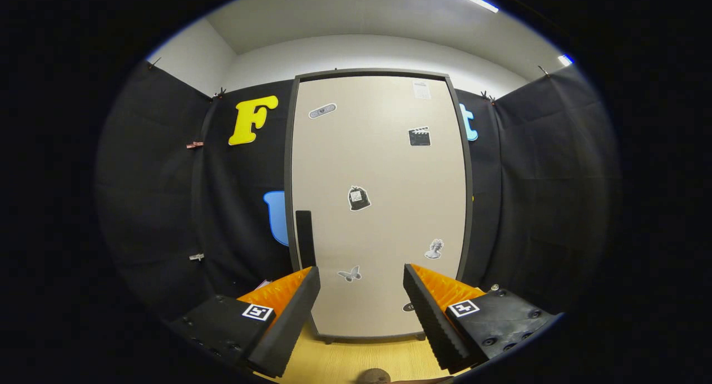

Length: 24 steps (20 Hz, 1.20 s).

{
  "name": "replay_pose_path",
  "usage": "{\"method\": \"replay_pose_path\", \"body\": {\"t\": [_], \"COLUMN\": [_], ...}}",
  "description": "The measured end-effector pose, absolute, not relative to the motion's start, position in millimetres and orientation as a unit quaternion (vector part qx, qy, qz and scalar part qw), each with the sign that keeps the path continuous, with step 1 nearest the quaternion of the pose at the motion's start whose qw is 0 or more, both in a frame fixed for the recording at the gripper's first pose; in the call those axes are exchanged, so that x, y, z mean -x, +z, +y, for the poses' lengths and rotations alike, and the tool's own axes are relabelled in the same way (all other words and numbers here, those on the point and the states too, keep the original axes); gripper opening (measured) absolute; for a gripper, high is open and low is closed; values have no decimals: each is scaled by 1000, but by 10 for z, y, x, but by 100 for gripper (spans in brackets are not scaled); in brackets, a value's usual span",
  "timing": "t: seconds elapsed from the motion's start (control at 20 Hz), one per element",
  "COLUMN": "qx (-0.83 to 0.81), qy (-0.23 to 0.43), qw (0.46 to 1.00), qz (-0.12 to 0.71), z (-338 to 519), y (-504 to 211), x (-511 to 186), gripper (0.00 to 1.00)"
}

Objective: Open the shoe cabinet door, grab the shoes and put them into the shoe cabinet, then close the shoe cabinet door.

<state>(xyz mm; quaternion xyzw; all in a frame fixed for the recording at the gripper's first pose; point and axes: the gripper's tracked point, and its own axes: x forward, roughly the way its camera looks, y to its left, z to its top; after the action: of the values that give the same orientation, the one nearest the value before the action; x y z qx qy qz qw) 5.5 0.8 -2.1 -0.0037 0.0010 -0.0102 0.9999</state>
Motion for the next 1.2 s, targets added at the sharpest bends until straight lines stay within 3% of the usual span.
{"method": "replay_pose_path", "body": {"t": [0.45, 1.2], "qx": [-8, -5], "qy": [5, 1], "qw": [1000, 1000], "qz": [10, 24], "z": [361, 797], "y": [-78, -353], "x": [-361, -1601], "gripper": [98, 98]}}
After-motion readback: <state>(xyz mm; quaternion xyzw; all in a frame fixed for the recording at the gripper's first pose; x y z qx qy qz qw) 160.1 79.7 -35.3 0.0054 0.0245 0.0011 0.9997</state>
